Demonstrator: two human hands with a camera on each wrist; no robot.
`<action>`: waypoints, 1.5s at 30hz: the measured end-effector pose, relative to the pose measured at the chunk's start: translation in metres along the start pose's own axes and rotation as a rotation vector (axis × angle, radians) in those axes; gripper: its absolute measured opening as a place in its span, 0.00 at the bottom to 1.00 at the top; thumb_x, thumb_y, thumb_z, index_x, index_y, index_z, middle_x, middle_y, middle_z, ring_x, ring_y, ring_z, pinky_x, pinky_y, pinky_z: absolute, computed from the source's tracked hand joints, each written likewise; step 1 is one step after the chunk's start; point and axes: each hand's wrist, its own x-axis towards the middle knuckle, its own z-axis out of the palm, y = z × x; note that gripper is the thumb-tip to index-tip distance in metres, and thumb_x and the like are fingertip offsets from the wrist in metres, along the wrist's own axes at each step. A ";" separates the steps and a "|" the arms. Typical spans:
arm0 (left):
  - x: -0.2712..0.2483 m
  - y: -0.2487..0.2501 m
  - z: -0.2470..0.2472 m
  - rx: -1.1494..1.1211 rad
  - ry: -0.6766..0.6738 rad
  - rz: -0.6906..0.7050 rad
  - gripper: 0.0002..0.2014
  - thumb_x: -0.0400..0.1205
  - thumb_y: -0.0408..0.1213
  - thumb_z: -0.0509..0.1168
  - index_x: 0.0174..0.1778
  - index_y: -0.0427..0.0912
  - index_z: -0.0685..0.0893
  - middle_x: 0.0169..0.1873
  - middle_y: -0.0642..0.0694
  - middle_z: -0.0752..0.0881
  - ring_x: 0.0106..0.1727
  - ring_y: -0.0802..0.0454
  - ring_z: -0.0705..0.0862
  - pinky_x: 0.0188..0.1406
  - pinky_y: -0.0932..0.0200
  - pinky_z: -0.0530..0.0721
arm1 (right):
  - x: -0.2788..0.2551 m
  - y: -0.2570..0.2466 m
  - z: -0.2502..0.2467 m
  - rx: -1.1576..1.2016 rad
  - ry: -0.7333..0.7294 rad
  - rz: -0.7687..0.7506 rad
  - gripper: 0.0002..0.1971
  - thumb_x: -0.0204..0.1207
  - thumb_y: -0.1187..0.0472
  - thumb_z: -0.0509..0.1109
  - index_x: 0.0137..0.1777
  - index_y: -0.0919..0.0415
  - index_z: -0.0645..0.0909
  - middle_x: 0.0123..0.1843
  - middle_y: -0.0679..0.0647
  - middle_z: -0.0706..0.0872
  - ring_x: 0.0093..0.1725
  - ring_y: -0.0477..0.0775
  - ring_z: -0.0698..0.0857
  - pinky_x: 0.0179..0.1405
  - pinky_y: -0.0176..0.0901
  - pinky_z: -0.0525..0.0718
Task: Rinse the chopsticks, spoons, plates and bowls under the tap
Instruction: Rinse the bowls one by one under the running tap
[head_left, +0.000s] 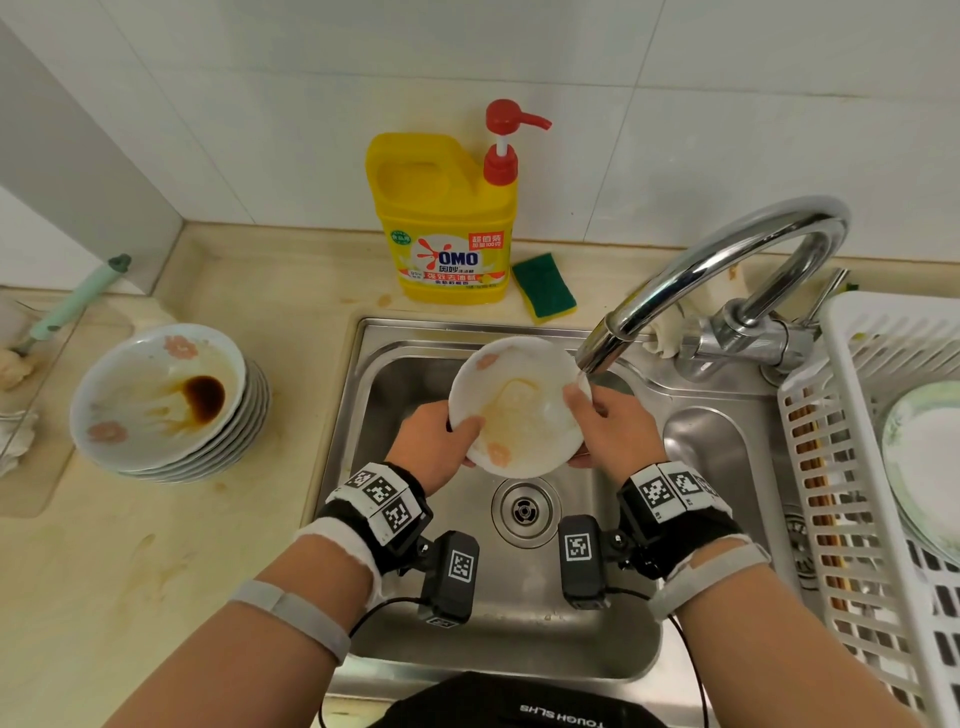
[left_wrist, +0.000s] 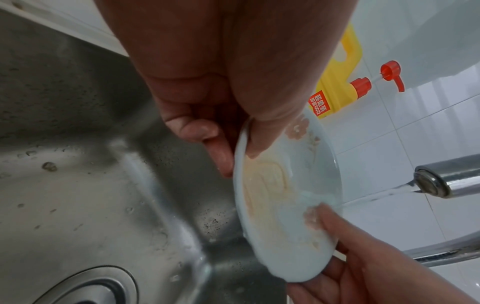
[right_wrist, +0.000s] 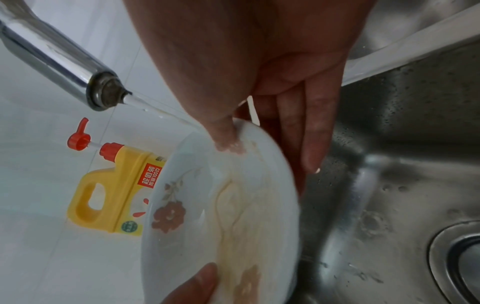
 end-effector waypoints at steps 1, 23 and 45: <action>0.000 0.000 0.000 0.006 0.002 0.004 0.11 0.88 0.43 0.64 0.58 0.40 0.86 0.45 0.48 0.90 0.38 0.58 0.90 0.33 0.69 0.86 | -0.001 -0.002 0.000 0.004 0.003 0.017 0.17 0.87 0.43 0.64 0.51 0.55 0.86 0.44 0.51 0.91 0.42 0.52 0.92 0.36 0.48 0.94; -0.004 0.008 0.000 -0.309 -0.062 -0.051 0.15 0.89 0.39 0.64 0.64 0.29 0.83 0.42 0.35 0.93 0.43 0.44 0.94 0.51 0.42 0.93 | -0.002 -0.003 0.010 0.266 -0.002 0.023 0.12 0.87 0.49 0.66 0.62 0.53 0.85 0.52 0.57 0.92 0.39 0.59 0.95 0.43 0.56 0.94; -0.006 0.011 -0.007 0.072 0.083 0.092 0.04 0.87 0.40 0.65 0.46 0.49 0.83 0.40 0.49 0.90 0.39 0.56 0.91 0.35 0.68 0.83 | 0.001 0.005 0.004 0.051 -0.058 0.020 0.10 0.88 0.52 0.65 0.57 0.56 0.85 0.47 0.56 0.93 0.39 0.54 0.94 0.41 0.56 0.94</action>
